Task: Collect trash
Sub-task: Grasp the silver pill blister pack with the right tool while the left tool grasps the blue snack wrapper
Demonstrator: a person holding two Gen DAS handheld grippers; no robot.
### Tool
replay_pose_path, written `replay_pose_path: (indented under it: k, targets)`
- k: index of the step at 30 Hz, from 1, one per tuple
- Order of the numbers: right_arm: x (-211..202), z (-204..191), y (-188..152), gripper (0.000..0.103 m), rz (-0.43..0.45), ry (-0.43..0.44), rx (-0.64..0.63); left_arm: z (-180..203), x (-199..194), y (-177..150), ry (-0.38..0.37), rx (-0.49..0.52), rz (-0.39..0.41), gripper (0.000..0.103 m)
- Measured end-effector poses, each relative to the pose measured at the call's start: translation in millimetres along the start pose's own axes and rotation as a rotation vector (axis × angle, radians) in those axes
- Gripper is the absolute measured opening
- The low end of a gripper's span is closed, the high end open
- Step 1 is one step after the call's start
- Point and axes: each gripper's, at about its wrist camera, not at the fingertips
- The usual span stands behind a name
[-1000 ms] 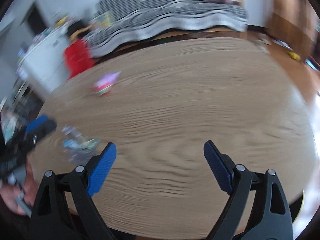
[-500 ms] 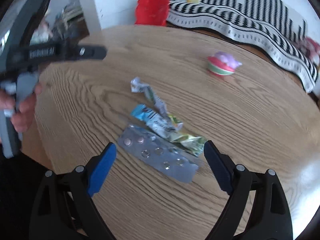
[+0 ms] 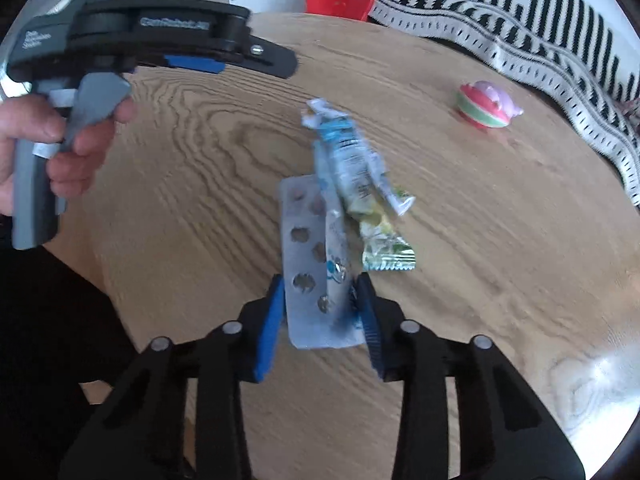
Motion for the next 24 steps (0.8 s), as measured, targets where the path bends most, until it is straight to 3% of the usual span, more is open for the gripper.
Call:
replay_pose_path:
  k: [6, 10, 16, 21, 24]
  targets:
    - [-38, 6, -10, 0.035, 0.086, 0.082, 0.031, 10, -8, -1, -0.006, 0.030, 0.019, 0.094]
    - [-62, 36, -23, 0.035, 0.133, 0.057, 0.122, 16, -3, -9, -0.036, 0.003, -0.015, 0.092]
    - [-73, 70, -47, 0.035, 0.147, 0.020, 0.227, 54, 26, -32, -0.064, -0.013, -0.120, 0.076]
    - [-82, 67, -61, 0.036, 0.158, -0.007, 0.220, 82, 37, -38, 0.006, 0.015, -0.100, 0.076]
    - [-87, 65, -68, 0.036, 0.160, -0.013, 0.221, 88, 39, -36, -0.002, -0.012, -0.101, 0.076]
Point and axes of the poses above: each gripper's, at about its wrist camera, not at the fingertips, and x roughly the way its jaws point, z to its right, y to its top, and after that the axes turned 10 degrees about -z, right-handed
